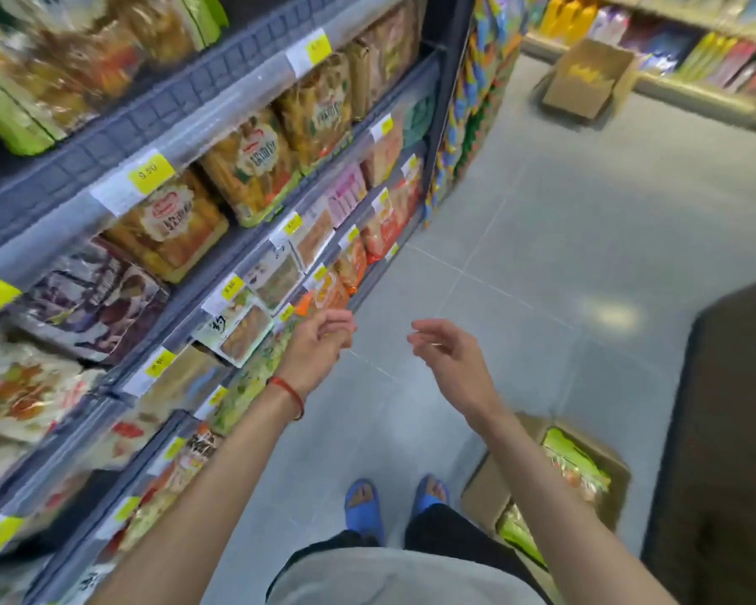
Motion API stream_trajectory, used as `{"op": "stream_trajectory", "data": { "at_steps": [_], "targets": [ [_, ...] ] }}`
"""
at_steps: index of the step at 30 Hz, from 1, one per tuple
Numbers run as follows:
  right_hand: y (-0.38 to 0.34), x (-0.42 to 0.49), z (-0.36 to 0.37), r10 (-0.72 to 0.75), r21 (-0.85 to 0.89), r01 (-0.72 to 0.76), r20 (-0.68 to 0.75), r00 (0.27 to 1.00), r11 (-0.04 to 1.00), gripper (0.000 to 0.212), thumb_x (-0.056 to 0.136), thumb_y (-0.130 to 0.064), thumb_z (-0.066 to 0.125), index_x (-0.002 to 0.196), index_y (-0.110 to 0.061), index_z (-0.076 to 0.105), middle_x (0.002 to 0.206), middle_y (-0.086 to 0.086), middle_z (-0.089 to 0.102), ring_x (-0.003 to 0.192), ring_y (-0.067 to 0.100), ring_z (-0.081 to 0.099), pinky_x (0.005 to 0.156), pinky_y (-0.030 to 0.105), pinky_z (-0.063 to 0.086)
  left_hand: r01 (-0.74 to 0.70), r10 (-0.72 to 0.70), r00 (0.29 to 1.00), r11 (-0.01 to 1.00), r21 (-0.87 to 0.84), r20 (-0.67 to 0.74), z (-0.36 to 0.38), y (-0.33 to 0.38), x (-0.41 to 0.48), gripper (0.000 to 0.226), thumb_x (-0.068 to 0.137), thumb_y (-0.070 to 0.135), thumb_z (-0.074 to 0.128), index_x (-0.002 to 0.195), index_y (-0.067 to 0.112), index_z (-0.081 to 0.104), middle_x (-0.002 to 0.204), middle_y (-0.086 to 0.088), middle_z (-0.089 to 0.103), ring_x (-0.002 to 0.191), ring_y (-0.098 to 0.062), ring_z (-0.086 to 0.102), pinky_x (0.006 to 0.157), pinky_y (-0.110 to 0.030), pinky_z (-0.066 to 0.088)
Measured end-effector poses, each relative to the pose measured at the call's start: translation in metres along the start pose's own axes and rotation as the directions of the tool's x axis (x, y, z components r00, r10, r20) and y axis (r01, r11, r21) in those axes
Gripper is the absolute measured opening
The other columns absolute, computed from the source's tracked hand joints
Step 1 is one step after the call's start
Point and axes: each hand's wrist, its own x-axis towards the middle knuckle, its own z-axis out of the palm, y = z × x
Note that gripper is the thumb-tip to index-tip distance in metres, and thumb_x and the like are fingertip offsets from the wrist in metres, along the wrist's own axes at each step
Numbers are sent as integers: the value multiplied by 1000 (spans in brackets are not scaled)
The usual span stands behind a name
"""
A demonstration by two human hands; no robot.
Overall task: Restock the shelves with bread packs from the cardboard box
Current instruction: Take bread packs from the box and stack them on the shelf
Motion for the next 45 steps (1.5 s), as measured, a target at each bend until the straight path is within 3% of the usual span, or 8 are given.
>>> {"op": "stream_trajectory", "data": {
  "at_steps": [6, 12, 18, 22, 26, 31, 41, 45],
  "targets": [
    [76, -106, -66, 159, 40, -154, -160, 974, 987, 28, 97, 1, 61, 105, -25, 69, 108, 14, 74, 86, 14, 63, 69, 14, 49, 39, -60, 978, 993, 108, 201, 85, -43, -59, 22, 97, 2, 55, 94, 22, 60, 89, 5, 65, 73, -9, 58, 61, -21, 41],
    [164, -212, -146, 234, 64, -225, -274, 933, 972, 21, 99, -8, 64, 115, -20, 70, 109, 2, 73, 98, 11, 68, 83, 13, 53, 47, -103, 940, 983, 175, 325, 186, -85, -144, 16, 96, 3, 56, 110, 11, 60, 91, -2, 64, 68, -6, 61, 55, -12, 43],
    [222, -297, -224, 299, 116, -275, -362, 883, 954, 15, 100, -11, 66, 113, -18, 71, 91, -3, 70, 85, 9, 66, 75, 21, 49, 97, -176, 885, 975, 200, 431, 274, -134, -244, 15, 97, 4, 56, 106, 14, 63, 102, -7, 67, 80, -15, 63, 62, -14, 45],
    [250, -325, -265, 363, 141, -335, -368, 856, 932, 18, 100, -17, 67, 117, -18, 71, 110, 7, 74, 102, 21, 71, 89, 31, 56, 104, -197, 894, 965, 242, 403, 311, -160, -267, 18, 96, 5, 57, 107, 15, 65, 109, -7, 70, 97, -21, 65, 67, -11, 47],
    [269, -326, -295, 406, 140, -382, -358, 841, 914, 22, 101, -17, 65, 123, -15, 70, 114, -2, 72, 107, 16, 69, 98, 37, 57, 159, -236, 899, 961, 227, 370, 344, -176, -268, 15, 95, 9, 60, 106, 16, 66, 103, -6, 70, 93, -22, 67, 82, -28, 50],
    [290, -297, -324, 425, 61, -430, -329, 843, 901, 23, 103, -19, 61, 126, -19, 67, 110, -12, 69, 104, 7, 65, 78, 15, 49, 218, -309, 880, 937, 272, 361, 387, -203, -244, 11, 96, 16, 61, 103, 23, 65, 104, -4, 70, 96, -21, 67, 88, -32, 52],
    [368, -205, -384, 504, -117, -526, -175, 846, 842, 21, 104, -17, 59, 124, -19, 65, 110, 2, 71, 100, 14, 68, 75, 15, 53, 400, -483, 857, 844, 357, 181, 449, -274, -179, 19, 94, 18, 59, 111, 15, 68, 115, -6, 70, 108, -27, 66, 102, -46, 51],
    [420, -167, -413, 524, -256, -518, -51, 850, 816, 22, 105, -19, 58, 126, -19, 64, 110, -6, 69, 100, 1, 65, 73, 6, 50, 335, -465, 871, 799, 499, 160, 478, -317, -163, 22, 98, 24, 53, 116, 20, 65, 118, -3, 67, 109, -25, 63, 100, -36, 48]
  ]
}}
